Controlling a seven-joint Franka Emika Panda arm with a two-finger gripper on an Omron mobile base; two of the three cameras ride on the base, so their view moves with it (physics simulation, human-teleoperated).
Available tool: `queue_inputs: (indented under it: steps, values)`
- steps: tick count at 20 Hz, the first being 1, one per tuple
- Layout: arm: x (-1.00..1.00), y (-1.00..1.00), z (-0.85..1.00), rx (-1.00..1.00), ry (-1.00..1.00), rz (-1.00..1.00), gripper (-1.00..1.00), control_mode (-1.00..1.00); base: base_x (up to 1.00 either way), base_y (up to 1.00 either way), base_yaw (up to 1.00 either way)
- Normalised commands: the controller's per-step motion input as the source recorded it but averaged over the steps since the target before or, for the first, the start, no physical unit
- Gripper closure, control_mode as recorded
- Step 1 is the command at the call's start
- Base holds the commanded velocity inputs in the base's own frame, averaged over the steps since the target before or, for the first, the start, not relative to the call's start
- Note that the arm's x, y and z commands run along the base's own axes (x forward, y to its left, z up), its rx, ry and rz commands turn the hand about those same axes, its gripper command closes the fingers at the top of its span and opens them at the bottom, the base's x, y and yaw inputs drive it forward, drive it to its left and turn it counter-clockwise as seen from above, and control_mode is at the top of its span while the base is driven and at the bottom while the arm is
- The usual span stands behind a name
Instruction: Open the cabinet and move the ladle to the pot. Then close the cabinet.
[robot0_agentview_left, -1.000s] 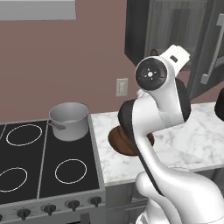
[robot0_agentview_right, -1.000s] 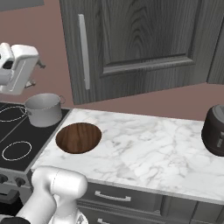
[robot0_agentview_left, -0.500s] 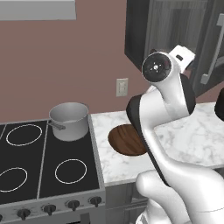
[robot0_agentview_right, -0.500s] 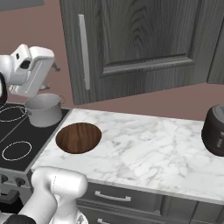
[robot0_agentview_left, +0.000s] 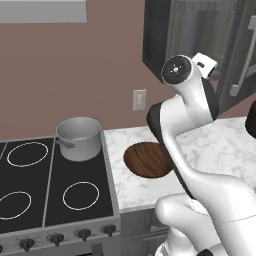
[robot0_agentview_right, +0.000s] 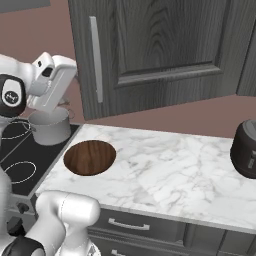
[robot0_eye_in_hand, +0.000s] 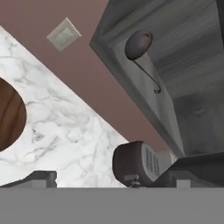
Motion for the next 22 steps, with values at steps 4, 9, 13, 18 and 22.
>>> queue_inputs:
  steps: [4,9,13,18,22]
  values:
    - [0.09,-0.22,-0.08,-0.01,0.08,0.0,-1.0,-1.0,0.0,0.0,0.0]
    - [-0.22,-0.43,-0.02,0.0,0.02,0.0,-1.0,-1.0,0.0,0.0,0.0]
    - [-0.43,-0.47,-0.01,0.0,0.01,-0.03,-1.0,-1.0,0.0,0.0,0.0]
    - [-0.72,-0.52,0.0,0.0,0.0,-0.04,-1.0,-1.0,0.0,0.0,0.0]
    - [-0.57,-0.71,0.0,0.01,0.0,-0.02,-1.0,-1.0,0.0,0.0,0.0]
